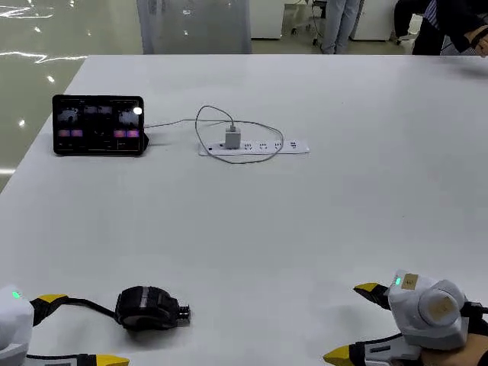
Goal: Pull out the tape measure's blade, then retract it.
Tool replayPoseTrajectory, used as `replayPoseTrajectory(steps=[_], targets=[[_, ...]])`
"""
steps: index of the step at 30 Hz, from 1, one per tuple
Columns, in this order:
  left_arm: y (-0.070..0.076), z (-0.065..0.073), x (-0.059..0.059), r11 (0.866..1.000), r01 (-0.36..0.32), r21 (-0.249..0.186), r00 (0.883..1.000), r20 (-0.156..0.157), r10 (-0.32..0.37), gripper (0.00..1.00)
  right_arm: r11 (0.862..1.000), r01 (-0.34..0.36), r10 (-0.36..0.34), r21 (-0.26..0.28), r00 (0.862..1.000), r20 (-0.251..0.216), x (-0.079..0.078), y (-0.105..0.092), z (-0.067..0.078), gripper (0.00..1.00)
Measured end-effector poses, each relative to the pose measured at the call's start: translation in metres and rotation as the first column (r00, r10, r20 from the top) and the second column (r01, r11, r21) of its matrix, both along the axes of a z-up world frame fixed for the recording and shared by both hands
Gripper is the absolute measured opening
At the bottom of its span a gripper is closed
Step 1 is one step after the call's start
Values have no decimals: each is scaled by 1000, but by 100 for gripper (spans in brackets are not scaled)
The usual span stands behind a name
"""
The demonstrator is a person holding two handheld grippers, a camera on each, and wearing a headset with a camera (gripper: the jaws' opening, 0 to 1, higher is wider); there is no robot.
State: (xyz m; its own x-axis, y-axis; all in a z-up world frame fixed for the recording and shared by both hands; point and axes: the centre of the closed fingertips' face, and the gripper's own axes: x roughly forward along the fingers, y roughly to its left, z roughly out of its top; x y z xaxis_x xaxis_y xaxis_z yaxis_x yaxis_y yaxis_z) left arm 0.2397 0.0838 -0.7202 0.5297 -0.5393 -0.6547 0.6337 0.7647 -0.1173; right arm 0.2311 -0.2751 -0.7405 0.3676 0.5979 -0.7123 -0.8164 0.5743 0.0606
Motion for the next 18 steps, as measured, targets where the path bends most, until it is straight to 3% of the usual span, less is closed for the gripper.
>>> replayPoseTrajectory(steps=[5, 7, 18], targets=[[4, 3, 1, 1000, -2, 4, 1000, 7, 2, 99, 1000, 24, -24, 18, 1000, 11, 1, -12, 3, 93], [6, 3, 0, 1000, 1, 10, 1000, 9, -1, 99, 998, 16, -18, 67, 1000, 23, 0, -11, 8, 99], [10, 4, -3, 1000, 3, 16, 1000, 18, -3, 99, 998, 42, -44, 45, 998, 41, 3, -35, 12, 99]])
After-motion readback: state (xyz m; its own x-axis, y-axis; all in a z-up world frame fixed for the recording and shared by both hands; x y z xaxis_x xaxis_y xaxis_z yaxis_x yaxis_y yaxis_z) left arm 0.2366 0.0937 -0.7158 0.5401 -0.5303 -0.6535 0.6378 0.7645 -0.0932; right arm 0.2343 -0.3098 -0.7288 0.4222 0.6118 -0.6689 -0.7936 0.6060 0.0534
